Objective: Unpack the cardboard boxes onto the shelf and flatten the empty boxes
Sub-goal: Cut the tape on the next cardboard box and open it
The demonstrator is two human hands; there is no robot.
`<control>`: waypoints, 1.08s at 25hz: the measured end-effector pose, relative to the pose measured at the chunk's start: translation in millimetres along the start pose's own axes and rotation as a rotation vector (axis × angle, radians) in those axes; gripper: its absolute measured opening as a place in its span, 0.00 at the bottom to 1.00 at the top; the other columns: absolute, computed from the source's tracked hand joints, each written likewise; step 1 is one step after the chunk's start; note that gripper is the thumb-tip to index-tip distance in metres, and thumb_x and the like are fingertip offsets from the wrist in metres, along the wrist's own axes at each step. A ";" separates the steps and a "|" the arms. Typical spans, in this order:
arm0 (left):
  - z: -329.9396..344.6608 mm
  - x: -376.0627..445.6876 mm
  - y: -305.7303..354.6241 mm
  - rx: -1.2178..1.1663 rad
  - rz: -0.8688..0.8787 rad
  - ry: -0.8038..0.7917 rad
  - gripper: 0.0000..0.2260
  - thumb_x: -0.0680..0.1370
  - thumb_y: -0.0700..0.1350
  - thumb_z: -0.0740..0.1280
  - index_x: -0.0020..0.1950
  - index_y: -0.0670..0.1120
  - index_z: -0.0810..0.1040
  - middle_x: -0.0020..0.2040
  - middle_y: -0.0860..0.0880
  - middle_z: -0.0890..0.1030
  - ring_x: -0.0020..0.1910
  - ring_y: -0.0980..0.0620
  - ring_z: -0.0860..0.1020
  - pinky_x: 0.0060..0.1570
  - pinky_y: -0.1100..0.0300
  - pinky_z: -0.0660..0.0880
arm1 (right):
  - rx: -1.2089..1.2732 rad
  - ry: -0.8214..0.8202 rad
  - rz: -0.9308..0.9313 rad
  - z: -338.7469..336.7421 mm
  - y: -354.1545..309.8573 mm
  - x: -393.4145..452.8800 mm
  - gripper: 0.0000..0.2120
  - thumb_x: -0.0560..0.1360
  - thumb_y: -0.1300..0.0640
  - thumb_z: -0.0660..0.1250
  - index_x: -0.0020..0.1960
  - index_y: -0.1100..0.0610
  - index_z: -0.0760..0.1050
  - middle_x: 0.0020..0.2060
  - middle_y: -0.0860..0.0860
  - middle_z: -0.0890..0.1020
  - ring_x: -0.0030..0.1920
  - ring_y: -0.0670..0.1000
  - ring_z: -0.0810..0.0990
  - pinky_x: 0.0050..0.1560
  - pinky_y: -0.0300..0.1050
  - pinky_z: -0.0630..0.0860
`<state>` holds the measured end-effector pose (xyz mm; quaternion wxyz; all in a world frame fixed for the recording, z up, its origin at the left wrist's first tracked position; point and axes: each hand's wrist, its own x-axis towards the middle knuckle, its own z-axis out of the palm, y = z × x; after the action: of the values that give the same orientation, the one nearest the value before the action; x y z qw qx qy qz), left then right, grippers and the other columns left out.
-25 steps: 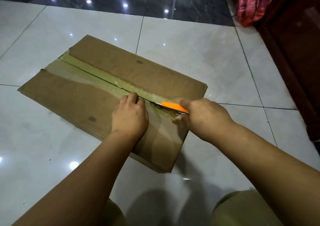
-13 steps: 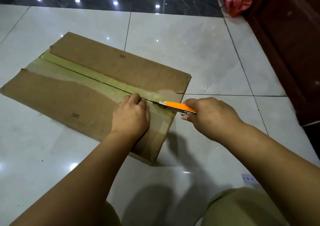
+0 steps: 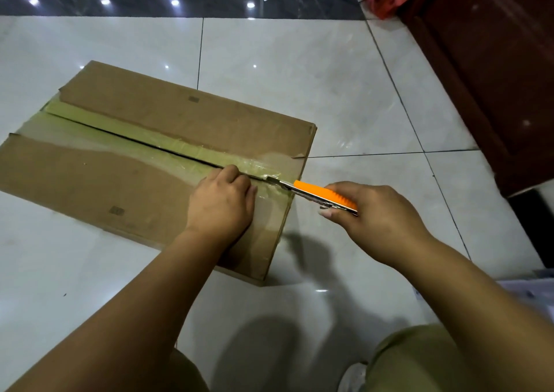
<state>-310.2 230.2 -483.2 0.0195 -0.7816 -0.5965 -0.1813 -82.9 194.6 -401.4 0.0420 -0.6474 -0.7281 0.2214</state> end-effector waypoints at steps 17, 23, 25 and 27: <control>13.5 23.0 -18.4 -0.093 0.122 0.199 0.18 0.73 0.57 0.64 0.36 0.42 0.73 0.34 0.45 0.73 0.32 0.44 0.72 0.31 0.60 0.62 | 0.339 0.115 0.186 64.2 -21.4 50.0 0.42 0.66 0.34 0.71 0.73 0.48 0.58 0.66 0.48 0.71 0.61 0.51 0.74 0.55 0.46 0.76; 17.2 33.7 -17.2 0.071 0.304 0.259 0.11 0.76 0.51 0.66 0.45 0.45 0.68 0.41 0.43 0.75 0.34 0.43 0.71 0.29 0.55 0.67 | 0.375 0.118 0.167 62.4 -16.4 62.9 0.41 0.67 0.37 0.73 0.73 0.48 0.59 0.67 0.48 0.70 0.62 0.51 0.73 0.57 0.48 0.76; 16.8 42.3 -15.5 0.144 0.413 0.276 0.10 0.75 0.48 0.67 0.46 0.46 0.67 0.42 0.43 0.76 0.34 0.43 0.72 0.30 0.55 0.68 | 0.371 0.134 0.161 60.5 -13.2 66.7 0.40 0.67 0.37 0.73 0.72 0.48 0.60 0.66 0.48 0.71 0.61 0.51 0.74 0.56 0.49 0.77; 16.5 48.7 -12.5 0.186 0.462 0.277 0.09 0.73 0.45 0.68 0.47 0.45 0.69 0.42 0.43 0.78 0.34 0.43 0.73 0.31 0.55 0.67 | 0.366 0.149 0.151 58.7 -10.2 70.3 0.39 0.67 0.38 0.73 0.71 0.48 0.61 0.64 0.49 0.72 0.59 0.51 0.74 0.55 0.48 0.77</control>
<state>-306.8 283.0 -486.0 0.2132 -0.8594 -0.4086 -0.2216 -123.8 245.8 -466.1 0.1960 -0.6963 -0.6200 0.3040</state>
